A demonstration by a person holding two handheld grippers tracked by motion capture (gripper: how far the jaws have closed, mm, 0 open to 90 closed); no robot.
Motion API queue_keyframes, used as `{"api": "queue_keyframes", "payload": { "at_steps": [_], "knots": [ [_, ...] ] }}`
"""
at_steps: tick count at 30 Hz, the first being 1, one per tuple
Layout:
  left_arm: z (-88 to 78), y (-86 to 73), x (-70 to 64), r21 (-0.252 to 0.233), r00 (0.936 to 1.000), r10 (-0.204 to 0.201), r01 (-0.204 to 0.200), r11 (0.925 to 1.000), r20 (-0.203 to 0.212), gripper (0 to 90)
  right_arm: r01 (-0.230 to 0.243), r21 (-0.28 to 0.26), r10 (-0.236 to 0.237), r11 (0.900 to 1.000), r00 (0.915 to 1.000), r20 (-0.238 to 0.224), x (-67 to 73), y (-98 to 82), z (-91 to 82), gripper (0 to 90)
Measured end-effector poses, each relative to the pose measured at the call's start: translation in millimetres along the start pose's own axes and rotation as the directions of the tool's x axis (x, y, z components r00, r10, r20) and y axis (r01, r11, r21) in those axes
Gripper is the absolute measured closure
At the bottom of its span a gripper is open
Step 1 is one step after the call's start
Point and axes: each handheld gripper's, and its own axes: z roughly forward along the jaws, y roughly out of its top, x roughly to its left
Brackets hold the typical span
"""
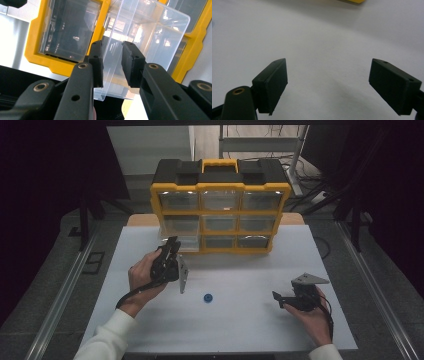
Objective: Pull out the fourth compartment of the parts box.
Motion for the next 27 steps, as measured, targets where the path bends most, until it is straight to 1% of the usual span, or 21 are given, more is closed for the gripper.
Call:
{"api": "queue_keyframes", "payload": {
  "at_steps": [1, 3, 6, 7, 12, 14, 15, 16, 17, 18, 19, 21, 22, 24, 26, 27],
  "knots": [
    [0.7, 0.2, -1.3, -0.008, 1.0, -0.007, 0.008, 0.9999, 0.005, 71.5, 0.0, 0.001, 0.0, 1.0, 1.0, 0.0, 0.1, -0.1, 0.2, 15.6],
    [0.3, 1.3, -2.5, -0.002, 0.9999, 0.014, -0.014, 0.9999, 0.002, 71.1, 0.001, 0.003, -0.001, 1.0, 1.0, -0.001, 0.4, -0.1, 0.6, 15.6],
    [0.3, 1.0, -1.9, -0.003, 1.0, 0.007, -0.007, 1.0, 0.006, 70.9, -0.001, 0.002, 0.001, 1.0, 1.0, 0.0, 0.4, -0.1, 0.4, 15.6],
    [0.7, 0.7, -2.2, -0.01, 1.0, -0.002, 0.002, 0.9999, 0.007, 70.9, 0.0, 0.002, 0.0, 1.0, 1.0, 0.0, 0.4, -0.1, 0.4, 15.6],
    [1.2, -0.2, -1.5, -0.012, 0.9999, -0.01, 0.01, 0.9999, 0.01, 70.0, 0.002, 0.005, -0.002, 1.0, 1.0, -0.002, 0.7, -0.1, 1.0, 15.6],
    [1.2, -0.7, 0.1, -0.008, 0.9994, -0.028, 0.028, 0.9996, 0.02, 68.4, 0.001, 0.005, -0.001, 1.0, 1.0, -0.001, 0.5, -0.1, 0.9, 15.6],
    [1.3, -1.1, 0.7, -0.013, 0.9984, -0.052, 0.052, 0.9985, 0.022, 65.2, 0.0, 0.005, 0.0, 1.0, 1.0, -0.002, 0.3, -0.1, 0.8, 15.6],
    [0.1, -0.9, 2.4, -0.005, 0.995, -0.093, 0.093, 0.9956, 0.037, 61.4, -0.001, 0.005, 0.001, 1.0, 1.0, -0.003, 0.2, -0.1, 0.7, 15.6],
    [-2.1, -0.8, 5.5, -0.002, 0.9881, -0.143, 0.143, 0.9897, 0.058, 57.7, 0.0, 0.005, 0.0, 1.0, 1.0, -0.002, 0.2, -0.1, 0.8, 15.6],
    [-4.8, -1.0, 9.3, -0.003, 0.9813, -0.177, 0.178, 0.9841, 0.076, 54.2, -0.001, 0.006, 0.001, 1.0, 1.0, -0.002, 0.3, -0.1, 1.0, 15.6],
    [-6.7, -1.4, 11.5, -0.009, 0.971, -0.218, 0.22, 0.9754, 0.098, 50.9, 0.003, 0.007, -0.003, 1.0, 1.0, -0.001, 0.2, -0.1, 1.2, 15.6],
    [-9.1, -3.0, 14.9, 0.002, 0.9536, -0.271, 0.273, 0.9619, 0.131, 41.5, 0.004, 0.008, -0.004, 1.0, 1.0, -0.002, 0.3, -0.1, 1.4, 15.5],
    [-10.4, -4.5, 16.5, 0.011, 0.9385, -0.305, 0.308, 0.9515, 0.161, 37.6, 0.005, 0.008, -0.005, 1.0, 1.0, -0.002, 0.3, -0.1, 1.4, 15.6],
    [-13.8, -7.8, 19.7, 0.028, 0.8997, -0.372, 0.376, 0.9261, 0.227, 31.6, 0.005, 0.008, -0.005, 1.0, 1.0, -0.003, 0.7, -0.1, 1.2, 15.6],
    [-18.2, -10.5, 21.0, 0.037, 0.8675, -0.411, 0.418, 0.9076, 0.28, 28.3, 0.008, 0.006, -0.008, 1.0, 1.0, -0.003, 0.7, 0.0, 1.1, 15.6],
    [-19.8, -10.9, 20.3, 0.045, 0.8545, -0.428, 0.435, 0.8991, 0.294, 24.6, 0.007, 0.005, -0.007, 1.0, 1.0, -0.003, 0.8, 0.1, 1.1, 15.6]
  ]
}}
